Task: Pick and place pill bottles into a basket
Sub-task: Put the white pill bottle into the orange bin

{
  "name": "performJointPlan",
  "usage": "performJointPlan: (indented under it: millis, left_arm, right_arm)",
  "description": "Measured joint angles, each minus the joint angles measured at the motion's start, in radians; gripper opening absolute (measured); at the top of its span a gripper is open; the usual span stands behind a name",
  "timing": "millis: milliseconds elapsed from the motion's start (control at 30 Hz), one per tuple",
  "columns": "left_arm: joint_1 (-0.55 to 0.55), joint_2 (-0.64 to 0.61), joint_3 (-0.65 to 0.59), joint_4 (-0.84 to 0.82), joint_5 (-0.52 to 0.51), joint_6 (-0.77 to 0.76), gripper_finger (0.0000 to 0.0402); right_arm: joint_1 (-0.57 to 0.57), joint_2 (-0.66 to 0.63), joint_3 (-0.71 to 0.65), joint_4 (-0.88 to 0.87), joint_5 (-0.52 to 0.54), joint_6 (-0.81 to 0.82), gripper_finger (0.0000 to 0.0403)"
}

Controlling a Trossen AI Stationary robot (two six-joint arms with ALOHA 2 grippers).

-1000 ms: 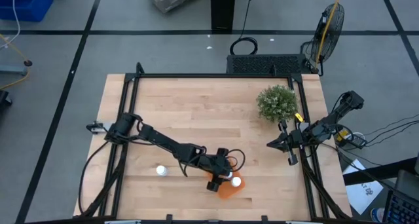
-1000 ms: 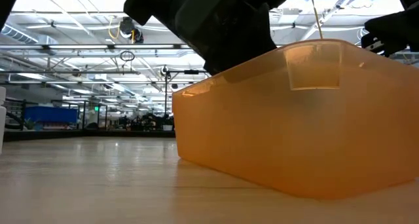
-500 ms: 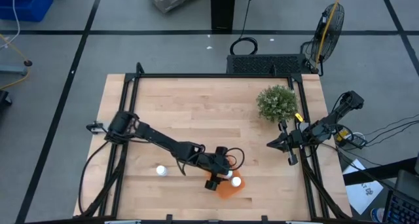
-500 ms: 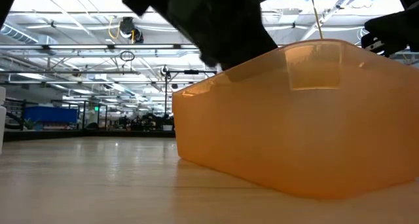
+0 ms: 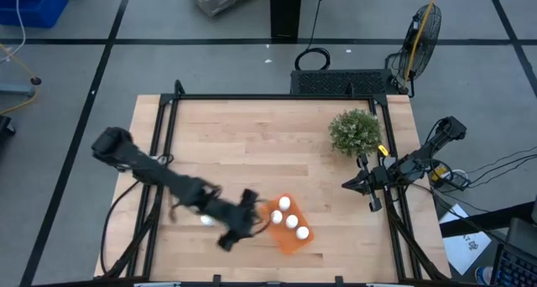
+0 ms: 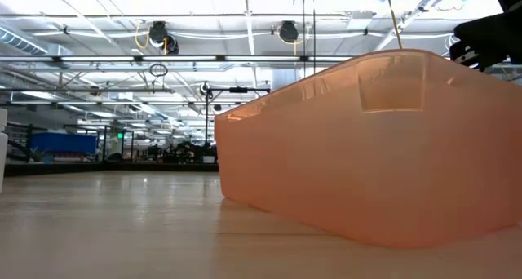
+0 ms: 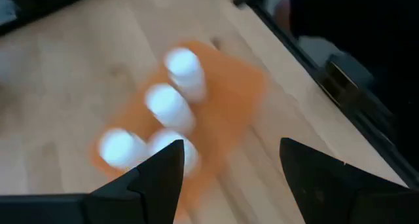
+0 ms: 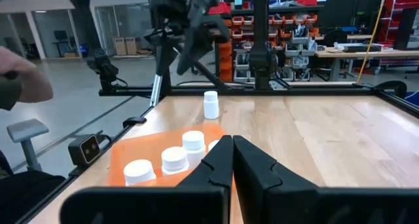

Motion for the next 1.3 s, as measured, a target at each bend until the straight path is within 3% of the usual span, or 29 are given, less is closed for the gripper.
performJointPlan:
  millis: [400, 500, 733, 1000, 1300]
  left_arm:
    - [-0.372, -0.393, -0.494, 0.127, -0.455, -0.429, 0.0255]
    - [-0.448, -0.445, -0.585, 0.117, -0.557, -0.550, 0.0255]
    - [-0.545, -0.486, -0.716, 0.119, -0.686, -0.726, 0.0255]
    - [-0.547, -0.486, -0.790, 0.133, -0.693, -0.841, 0.0255]
    - [-0.547, -0.486, -0.821, 0.161, -0.631, -0.890, 0.0255]
  right_arm:
    - [0.000, 0.000, 0.000, 0.000, 0.000, 0.000, 0.0004]
    - [0.000, 0.000, 0.000, 0.000, 0.000, 0.000, 0.0004]
    - [0.000, 0.000, 0.000, 0.000, 0.000, 0.000, 0.0004]
    - [0.000, 0.000, 0.000, 0.000, 0.000, 0.000, 0.0004]
    - [0.000, 0.000, 0.000, 0.000, 0.000, 0.000, 0.0004]
